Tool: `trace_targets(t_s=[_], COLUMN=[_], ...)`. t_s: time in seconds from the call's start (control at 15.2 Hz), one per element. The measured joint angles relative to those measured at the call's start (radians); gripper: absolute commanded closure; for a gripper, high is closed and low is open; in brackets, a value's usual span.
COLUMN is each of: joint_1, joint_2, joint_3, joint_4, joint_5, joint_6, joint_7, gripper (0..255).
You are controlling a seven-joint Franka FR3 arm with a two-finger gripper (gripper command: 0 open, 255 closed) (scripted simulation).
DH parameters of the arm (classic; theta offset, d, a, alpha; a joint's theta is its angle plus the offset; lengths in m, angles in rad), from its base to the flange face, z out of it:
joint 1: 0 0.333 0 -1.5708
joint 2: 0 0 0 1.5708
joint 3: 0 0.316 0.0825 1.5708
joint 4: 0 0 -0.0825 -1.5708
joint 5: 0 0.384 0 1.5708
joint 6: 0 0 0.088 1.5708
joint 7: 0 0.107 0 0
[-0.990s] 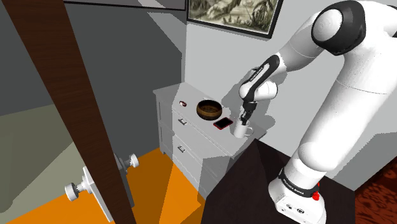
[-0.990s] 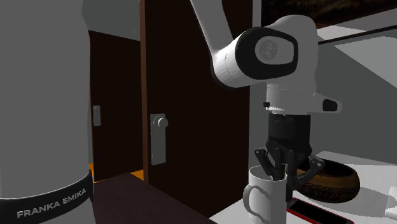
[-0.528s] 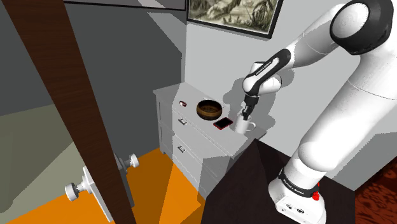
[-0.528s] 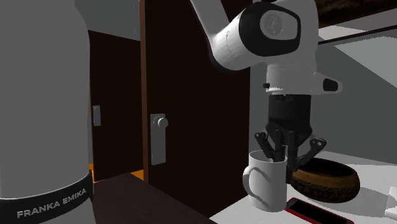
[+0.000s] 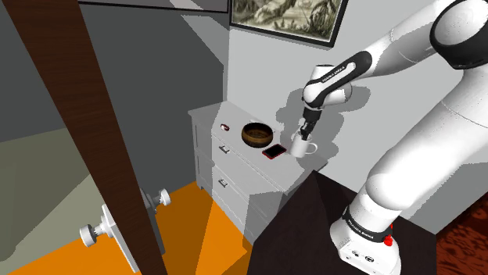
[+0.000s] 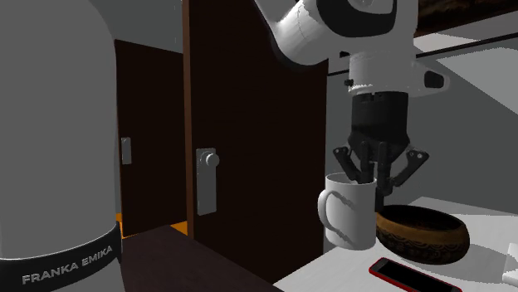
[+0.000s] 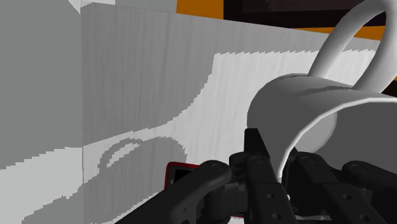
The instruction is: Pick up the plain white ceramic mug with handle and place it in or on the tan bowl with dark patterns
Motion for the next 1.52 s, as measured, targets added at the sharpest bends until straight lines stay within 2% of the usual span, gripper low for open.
trace_targets(t_s=[0.59, 0.92, 1.12, 1.52], joint_1=[-0.003, 0.044, 0.063, 0.053], joint_2=[-0.082, 0.082, 0.207, 0.429], joint_3=[0.025, 0.024, 0.032, 0.054], joint_4=[0.054, 0.234, 0.382, 0.673], joint_5=[-0.021, 0.075, 0.146, 0.254], joint_6=[-0.133, -0.159, -0.194, -0.286], joint_7=[0.028, -0.003, -0.025, -0.060], gripper=[255, 255, 255, 255])
